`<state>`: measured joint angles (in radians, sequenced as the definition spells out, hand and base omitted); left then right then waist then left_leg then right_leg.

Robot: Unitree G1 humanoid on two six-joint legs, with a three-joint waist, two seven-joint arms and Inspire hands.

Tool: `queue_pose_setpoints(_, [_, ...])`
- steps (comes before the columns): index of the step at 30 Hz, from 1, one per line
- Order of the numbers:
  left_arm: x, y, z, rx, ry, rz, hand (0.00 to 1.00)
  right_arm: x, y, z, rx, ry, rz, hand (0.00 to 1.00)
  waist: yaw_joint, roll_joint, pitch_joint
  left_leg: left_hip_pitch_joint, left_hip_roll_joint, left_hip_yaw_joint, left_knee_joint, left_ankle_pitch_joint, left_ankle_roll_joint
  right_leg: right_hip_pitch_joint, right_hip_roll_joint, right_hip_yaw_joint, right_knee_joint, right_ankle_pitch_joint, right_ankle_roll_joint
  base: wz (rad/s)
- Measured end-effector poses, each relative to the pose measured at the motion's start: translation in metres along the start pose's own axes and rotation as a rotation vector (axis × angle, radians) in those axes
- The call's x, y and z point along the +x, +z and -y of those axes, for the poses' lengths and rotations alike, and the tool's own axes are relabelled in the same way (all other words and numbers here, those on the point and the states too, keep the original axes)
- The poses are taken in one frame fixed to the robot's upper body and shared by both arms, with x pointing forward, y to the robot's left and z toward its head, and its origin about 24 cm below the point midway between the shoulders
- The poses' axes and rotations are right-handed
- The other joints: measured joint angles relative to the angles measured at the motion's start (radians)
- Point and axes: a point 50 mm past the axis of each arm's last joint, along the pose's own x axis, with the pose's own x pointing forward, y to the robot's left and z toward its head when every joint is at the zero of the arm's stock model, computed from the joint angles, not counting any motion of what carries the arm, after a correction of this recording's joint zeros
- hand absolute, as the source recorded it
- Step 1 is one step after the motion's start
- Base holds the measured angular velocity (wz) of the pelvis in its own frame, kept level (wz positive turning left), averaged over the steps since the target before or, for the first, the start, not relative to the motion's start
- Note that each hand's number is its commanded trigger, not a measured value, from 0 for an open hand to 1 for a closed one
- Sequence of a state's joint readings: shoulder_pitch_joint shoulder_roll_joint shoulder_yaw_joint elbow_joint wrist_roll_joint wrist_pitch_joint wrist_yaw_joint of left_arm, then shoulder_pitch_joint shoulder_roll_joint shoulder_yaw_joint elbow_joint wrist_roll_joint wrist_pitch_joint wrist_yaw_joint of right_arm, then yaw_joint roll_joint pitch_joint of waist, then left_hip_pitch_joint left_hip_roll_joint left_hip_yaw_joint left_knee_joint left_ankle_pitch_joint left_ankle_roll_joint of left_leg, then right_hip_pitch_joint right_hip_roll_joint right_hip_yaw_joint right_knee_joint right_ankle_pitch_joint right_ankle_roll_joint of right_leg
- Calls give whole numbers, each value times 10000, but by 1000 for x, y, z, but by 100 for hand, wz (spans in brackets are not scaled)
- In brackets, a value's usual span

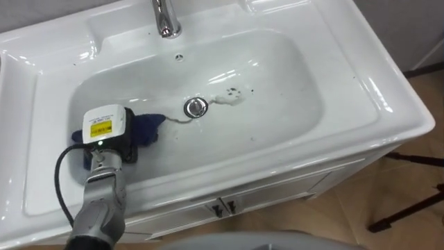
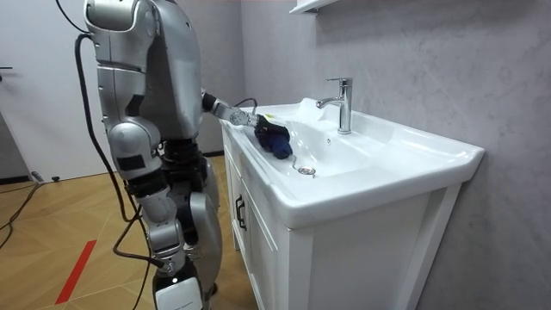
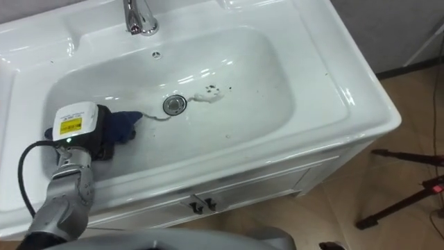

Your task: Wipe basin

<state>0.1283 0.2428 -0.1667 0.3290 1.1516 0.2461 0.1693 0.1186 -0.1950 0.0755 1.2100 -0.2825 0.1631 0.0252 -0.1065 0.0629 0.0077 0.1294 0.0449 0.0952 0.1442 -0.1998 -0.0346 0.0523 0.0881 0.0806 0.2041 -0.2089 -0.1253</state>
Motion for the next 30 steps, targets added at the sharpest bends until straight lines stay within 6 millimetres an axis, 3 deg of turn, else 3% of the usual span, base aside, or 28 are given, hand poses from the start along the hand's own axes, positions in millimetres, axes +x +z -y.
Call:
queue_pose_setpoints(5, [5, 14, -7, 385, -550, 323, 100, 0, 1, 3, -40, -46, -45, 0, -83, 93, 19, -5, -3, 29, 1, 0, 0, -3, -3, 17, -9, 0, 0, 0])
queue_pose_setpoints(12, [9, 30, -11, 586, -1110, 739, 100, 1, -5, 3, -16, 1, -442, 0, -524, 139, 17, 32, -1, 29, -2, 0, 0, 7, 9, 123, 19, 0, 0, -4])
queue_pose_setpoints(17, [12, 31, -12, 597, -1173, 716, 100, 1, -11, 1, -15, 52, -635, 0, -625, 22, 91, 157, 12, 372, -5, -1, -1, 7, 44, 368, 81, -4, 7, -15])
queue_pose_setpoints(22, [19, 32, -8, 692, -1258, 581, 100, 1, -14, -2, 66, 166, -773, 0, -634, -60, 90, 336, 13, 575, -17, -2, 0, 56, 75, 652, 164, -11, 21, -17])
queue_pose_setpoints(30, [29, 41, -7, 151, -1200, 412, 100, 0, -19, -9, 582, 421, -982, 0, -935, -235, 72, 402, -1, 954, -39, -2, 0, 4, 98, 872, 167, 6, 102, -8])
